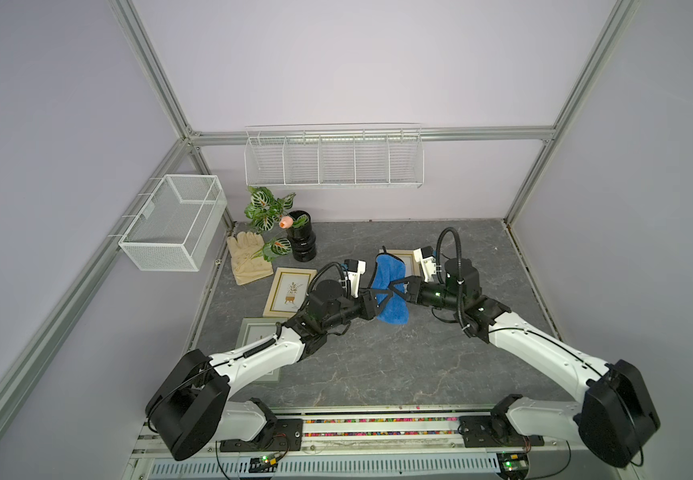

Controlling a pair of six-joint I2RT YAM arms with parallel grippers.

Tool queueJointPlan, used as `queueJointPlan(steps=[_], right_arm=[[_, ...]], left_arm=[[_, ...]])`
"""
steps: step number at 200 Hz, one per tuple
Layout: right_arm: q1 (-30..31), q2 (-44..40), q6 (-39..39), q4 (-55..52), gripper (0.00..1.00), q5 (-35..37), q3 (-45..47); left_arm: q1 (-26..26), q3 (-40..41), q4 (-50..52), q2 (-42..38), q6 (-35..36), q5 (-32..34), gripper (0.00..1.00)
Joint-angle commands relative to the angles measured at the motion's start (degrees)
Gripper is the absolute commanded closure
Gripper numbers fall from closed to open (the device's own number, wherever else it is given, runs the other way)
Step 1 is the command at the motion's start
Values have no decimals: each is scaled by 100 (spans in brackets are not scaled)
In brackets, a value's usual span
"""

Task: Wipe the picture frame with a cloth
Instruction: Adjust the cleaning item, then move the picture frame to the center of the board.

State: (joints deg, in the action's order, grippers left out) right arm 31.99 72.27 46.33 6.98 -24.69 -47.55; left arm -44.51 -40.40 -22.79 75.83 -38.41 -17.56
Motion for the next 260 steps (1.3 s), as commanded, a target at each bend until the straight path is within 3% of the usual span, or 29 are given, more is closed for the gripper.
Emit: queueJointPlan(steps=[1,19,36,54,70,135,186,260], right_arm=[[27,-202,-421,-745,93,481,-224],[-2,-234,-734,-1364,93,862,-459],[-24,-274,-994,-1884,93,1282,-549],[-37,-332,-1214,-2139,93,1535,-523],[-39,-372,-1308,-2250,94,1674,-469],[-48,-494,-1363,-2359,93,1818,-316],[-62,-539,-1373,-2395,93,1853,-52],[-88,-443,-1407,-2395,94,1854,-44]], left_arm=[[119,-420,1469,-225,294,863,45],[296,-726,2649,-354,556,1577,34],[578,-966,3591,-391,794,2108,30],[772,-1268,4522,-213,873,3345,24],[1073,-1579,5110,235,888,3756,22],[1922,-2266,5359,2074,771,3797,21],[2143,-2331,4992,2632,861,3397,23],[1869,-2413,5014,3042,717,3142,51]])
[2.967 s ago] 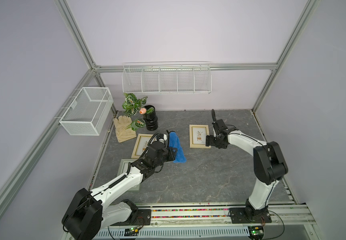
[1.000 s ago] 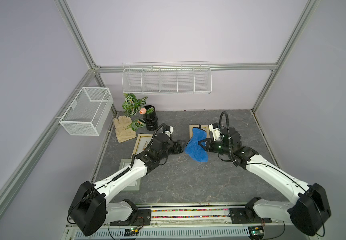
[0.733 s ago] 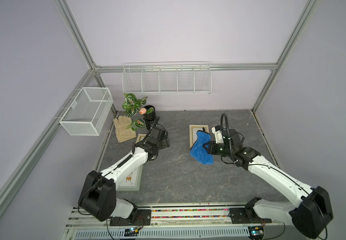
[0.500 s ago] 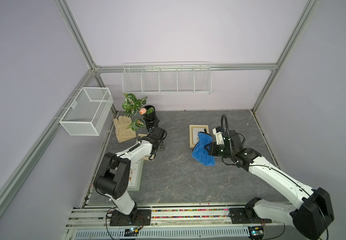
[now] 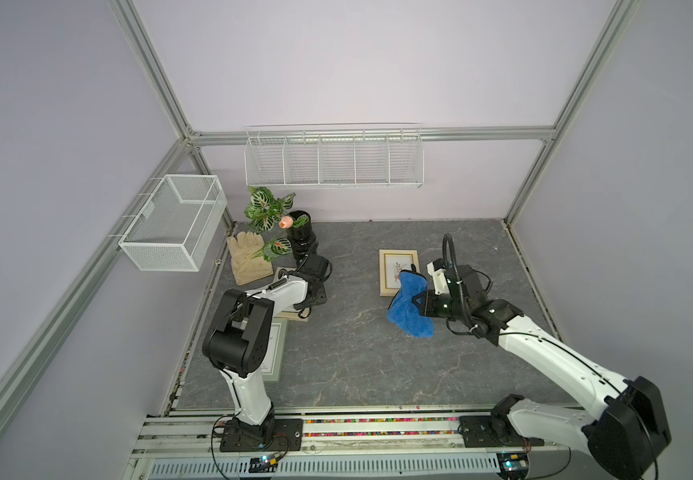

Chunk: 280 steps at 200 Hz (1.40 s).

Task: Wipe the picture frame with a cloth
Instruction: Move the picture frame to the center of the board.

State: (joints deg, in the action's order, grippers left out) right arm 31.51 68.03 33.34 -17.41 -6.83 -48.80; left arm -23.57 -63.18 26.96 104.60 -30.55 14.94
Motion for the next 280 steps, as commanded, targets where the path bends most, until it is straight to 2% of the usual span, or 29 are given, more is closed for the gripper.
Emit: queueJointPlan(steps=[1,50,91,131,155,176,196,226,254,280], right_arm=[[-39,-14,-109,45,93,68,81],[-66,42,-118,9,94,98,54],[-116,105,-185,-231,94,311,-7],[-180,206,-230,-285,93,363,-6],[-171,337,-225,-264,94,283,-41],[-132,536,-229,-301,93,168,-115],[23,635,-217,-276,94,177,-121],[148,906,-124,-184,93,85,-315],[313,1141,-123,-173,94,83,-493],[486,1423,-104,-236,93,41,-738]], left_arm=[[-230,-143,43,179,-72,-102,51],[-892,-346,271,401,-639,8,57],[-1610,-439,337,362,-1387,-168,58],[-2188,-504,282,170,-1927,-494,55],[-2213,-622,497,-106,-1757,-558,46],[-2113,-644,946,-574,-1394,-266,34],[-1783,-127,1096,-1264,-1161,-6,29],[-825,816,872,-2040,-828,-187,27],[-244,1082,396,-1973,-553,-467,28],[-73,1017,-113,-1615,-210,-837,29]])
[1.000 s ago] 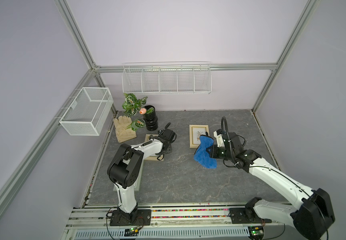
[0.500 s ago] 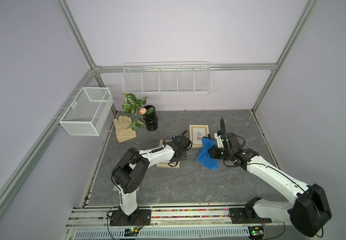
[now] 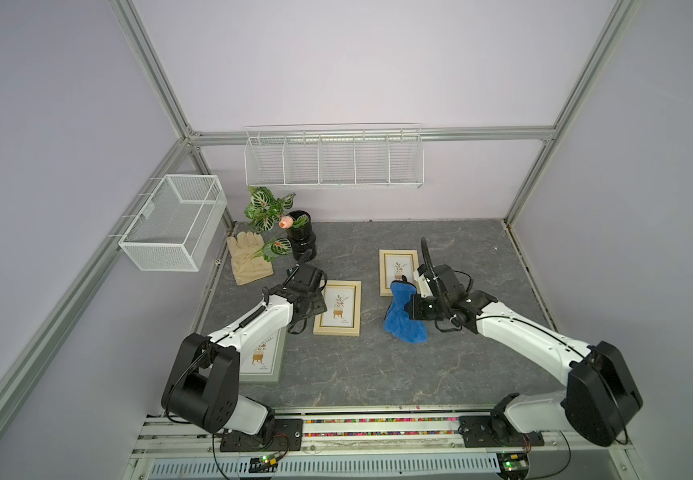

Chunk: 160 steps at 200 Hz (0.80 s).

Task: Wipe the picture frame with a cloth
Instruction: Move the picture frame to the center of the board.

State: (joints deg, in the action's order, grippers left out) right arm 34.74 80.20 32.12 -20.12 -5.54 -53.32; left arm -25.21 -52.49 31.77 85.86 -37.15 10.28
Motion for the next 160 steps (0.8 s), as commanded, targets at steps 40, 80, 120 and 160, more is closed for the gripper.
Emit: queueJointPlan(steps=[40,80,120,160], right_arm=[[360,528,66,-35,93,-58,-495],[397,839,42,-263,93,7,-727],[403,1326,-37,-701,93,62,-1357],[489,2028,-6,-1122,92,110,-2117]], left_arm=[[102,-226,-814,959,653,-633,39],[32,-67,-1091,1110,721,-903,58],[-394,93,-1136,1200,770,-890,67],[-792,291,-1279,1152,549,-944,71]])
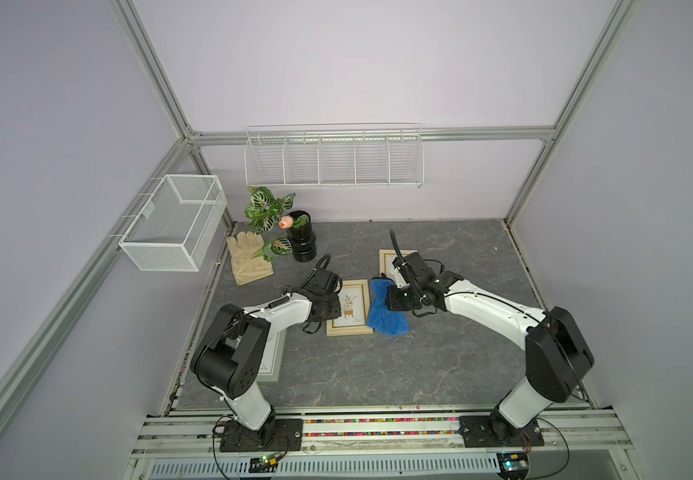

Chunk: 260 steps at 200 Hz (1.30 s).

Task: Wipe the picture frame with a cloth
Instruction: Move the picture frame to the center of the board, then wipe the dirt from the picture frame.

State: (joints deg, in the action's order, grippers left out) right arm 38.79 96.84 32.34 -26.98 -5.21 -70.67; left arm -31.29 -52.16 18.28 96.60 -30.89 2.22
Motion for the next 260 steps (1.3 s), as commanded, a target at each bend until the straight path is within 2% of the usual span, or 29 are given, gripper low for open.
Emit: queueJointPlan(steps=[1,58,79,102,131,149,162,181,212,260], right_arm=[[89,394,-27,-446,92,80,-401],[59,2239,-368,-1285,93,837,-1979],[74,2621,-486,-1389,93,1009,-2336],[232,2425,-452,-1313,93,906,-1948],[595,1771,-156,-1099,93,811,-837],[702,1576,73,-890,93,592,-466],[678,1674,77,-860,93,567,-558],[442,2065,-54,-1074,93,613,-1188],[262,2521,-320,-1323,93,1012,-1993],[615,1974,-225,-1182,93,815,-1220]], left_arm=[[-189,263,70,79,-80,-136,71],[-422,471,-27,59,-243,-35,72],[-424,572,-62,27,-290,30,73],[-426,654,-115,17,-386,115,73],[-423,710,-235,68,-404,110,74],[-423,747,-282,73,-353,56,75],[-423,771,-318,59,-295,9,75],[-424,783,-328,36,-233,-59,76],[-439,812,-295,44,-184,-94,77],[-437,914,-342,-63,-244,-120,77]])
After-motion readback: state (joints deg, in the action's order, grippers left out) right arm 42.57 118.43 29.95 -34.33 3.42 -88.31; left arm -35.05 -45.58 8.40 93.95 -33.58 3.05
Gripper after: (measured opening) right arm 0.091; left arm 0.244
